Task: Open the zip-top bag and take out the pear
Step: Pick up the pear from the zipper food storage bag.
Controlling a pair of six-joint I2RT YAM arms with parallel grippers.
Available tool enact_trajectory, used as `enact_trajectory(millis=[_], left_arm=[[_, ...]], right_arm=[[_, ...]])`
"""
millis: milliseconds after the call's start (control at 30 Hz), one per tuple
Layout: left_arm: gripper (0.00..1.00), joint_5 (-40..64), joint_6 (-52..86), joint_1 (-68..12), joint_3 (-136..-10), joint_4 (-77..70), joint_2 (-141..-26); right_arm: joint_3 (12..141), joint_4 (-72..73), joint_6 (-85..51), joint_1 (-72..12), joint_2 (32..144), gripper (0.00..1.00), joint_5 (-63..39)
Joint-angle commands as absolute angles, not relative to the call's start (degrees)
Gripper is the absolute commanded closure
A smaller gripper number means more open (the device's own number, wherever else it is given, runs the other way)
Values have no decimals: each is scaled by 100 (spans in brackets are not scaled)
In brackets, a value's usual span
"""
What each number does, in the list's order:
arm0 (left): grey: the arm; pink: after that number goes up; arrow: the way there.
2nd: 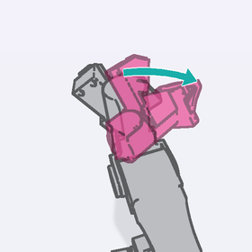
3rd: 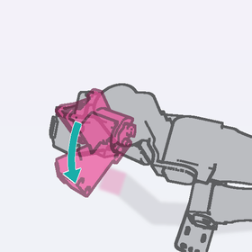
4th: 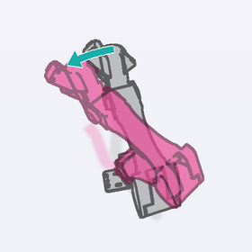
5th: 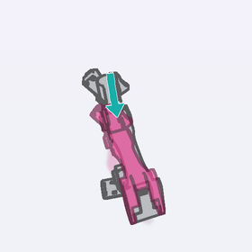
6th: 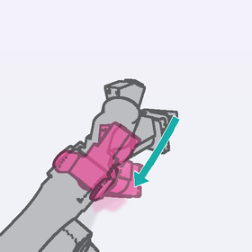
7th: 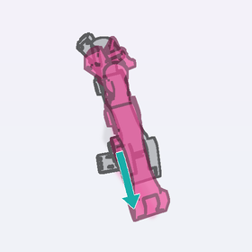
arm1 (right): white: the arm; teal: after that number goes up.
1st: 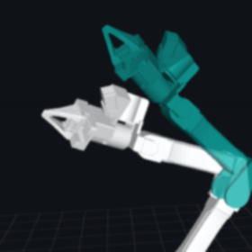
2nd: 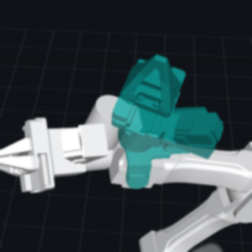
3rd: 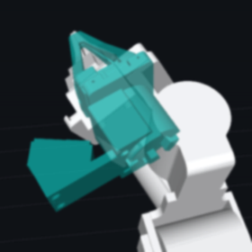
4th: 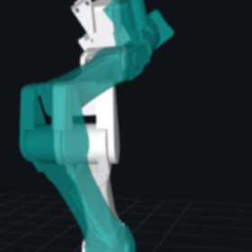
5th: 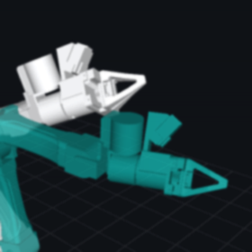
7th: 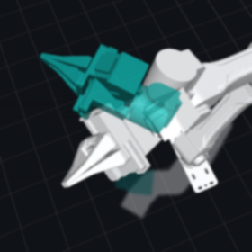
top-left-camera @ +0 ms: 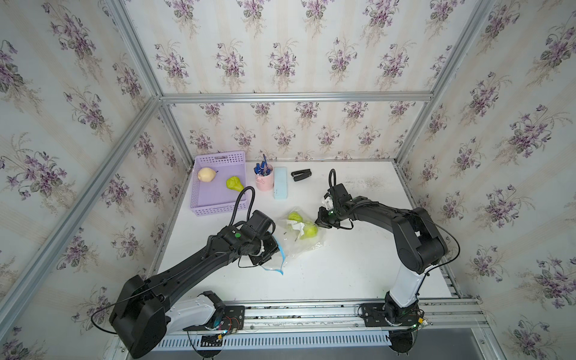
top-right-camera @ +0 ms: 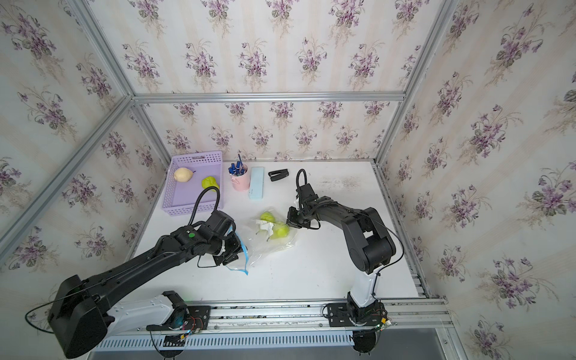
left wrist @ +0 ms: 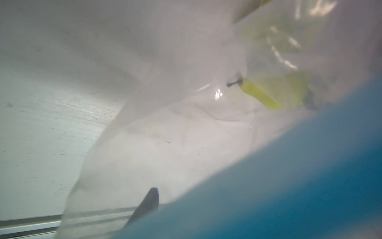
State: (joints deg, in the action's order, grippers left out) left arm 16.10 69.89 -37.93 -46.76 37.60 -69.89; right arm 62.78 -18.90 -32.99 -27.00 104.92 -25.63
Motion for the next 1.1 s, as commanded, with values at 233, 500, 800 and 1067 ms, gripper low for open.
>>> enact_trajectory(millis=[233, 500, 800, 1067], left_arm=[[38, 1045, 7267, -4084, -4604, 3275, -7271], [35, 835, 7308, -4094, -4563, 3388, -7045], [32, 870, 7260, -4088, -4557, 3236, -7087], [31, 966, 7222, -4092, -4475, 2944, -7189]], right_arm=[[6159, -1662, -3166, -2997, 10760, 99, -2775], [6102, -2035, -3064, -2121, 9620, 98, -2637], [6152, -1724, -3352, -2757, 9719, 100, -3299], [5855, -1150, -3624, -3041, 10351, 100, -3374]])
